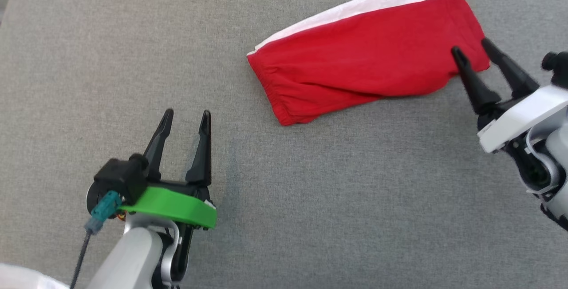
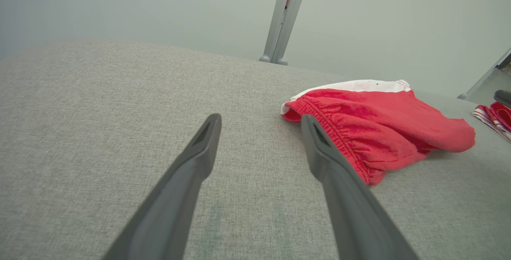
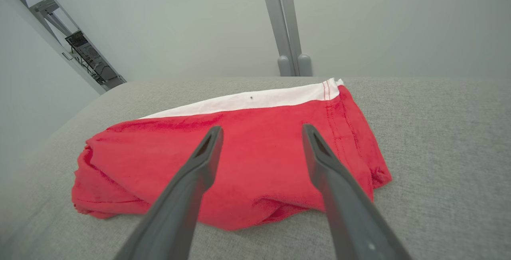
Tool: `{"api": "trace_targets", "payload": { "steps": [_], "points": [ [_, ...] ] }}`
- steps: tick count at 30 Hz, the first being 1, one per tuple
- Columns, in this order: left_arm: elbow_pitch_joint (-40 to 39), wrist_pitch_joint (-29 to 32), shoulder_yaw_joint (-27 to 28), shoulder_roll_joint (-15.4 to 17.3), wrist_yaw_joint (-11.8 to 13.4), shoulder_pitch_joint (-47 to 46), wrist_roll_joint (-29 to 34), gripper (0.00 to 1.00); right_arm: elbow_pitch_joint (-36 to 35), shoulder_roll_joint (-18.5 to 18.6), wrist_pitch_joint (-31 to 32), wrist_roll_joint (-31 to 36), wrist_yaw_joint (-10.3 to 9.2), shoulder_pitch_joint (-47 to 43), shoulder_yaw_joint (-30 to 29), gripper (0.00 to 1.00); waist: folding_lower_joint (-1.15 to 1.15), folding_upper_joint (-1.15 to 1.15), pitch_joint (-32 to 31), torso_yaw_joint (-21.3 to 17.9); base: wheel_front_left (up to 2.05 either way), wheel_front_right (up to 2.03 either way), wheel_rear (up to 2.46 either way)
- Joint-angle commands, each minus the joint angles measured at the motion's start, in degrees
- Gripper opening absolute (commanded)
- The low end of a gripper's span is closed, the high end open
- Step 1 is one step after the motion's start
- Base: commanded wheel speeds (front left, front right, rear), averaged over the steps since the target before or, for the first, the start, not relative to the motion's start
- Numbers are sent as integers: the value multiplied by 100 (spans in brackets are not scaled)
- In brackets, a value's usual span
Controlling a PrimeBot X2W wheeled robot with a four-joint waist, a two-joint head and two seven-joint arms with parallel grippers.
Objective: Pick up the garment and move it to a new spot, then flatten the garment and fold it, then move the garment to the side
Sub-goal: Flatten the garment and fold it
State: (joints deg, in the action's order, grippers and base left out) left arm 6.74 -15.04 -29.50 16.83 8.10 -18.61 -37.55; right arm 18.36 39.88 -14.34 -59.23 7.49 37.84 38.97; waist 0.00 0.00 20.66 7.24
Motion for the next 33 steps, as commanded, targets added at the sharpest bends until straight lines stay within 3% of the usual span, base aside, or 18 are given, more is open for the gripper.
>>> {"api": "trace_targets", "payload": {
  "steps": [1,9,18,25,33],
  "points": [
    [-109,-13,183,-96,54,336,278,100,66,-131,-60,105,-2,-193,0,100,0,0,-643,-205,0,0,0],
    [-559,-15,1022,-727,-42,1585,1690,100,130,-794,-85,722,-2,-1010,-617,100,0,0,-1201,-237,0,0,0],
    [-702,-14,1420,-1172,-251,2014,2700,100,142,-1347,-87,1355,-2,-1665,-1109,100,0,0,-1334,-36,0,0,0],
    [-707,-14,1462,-1335,-331,2197,2993,100,188,-1461,-88,1584,-2,-1822,-1320,100,0,0,-1342,96,0,0,0],
    [-710,-15,1319,-1385,-352,2115,3190,100,615,-1184,-2,1477,-2,-1371,-1093,100,0,0,-1125,279,0,0,0]
  ]
}}
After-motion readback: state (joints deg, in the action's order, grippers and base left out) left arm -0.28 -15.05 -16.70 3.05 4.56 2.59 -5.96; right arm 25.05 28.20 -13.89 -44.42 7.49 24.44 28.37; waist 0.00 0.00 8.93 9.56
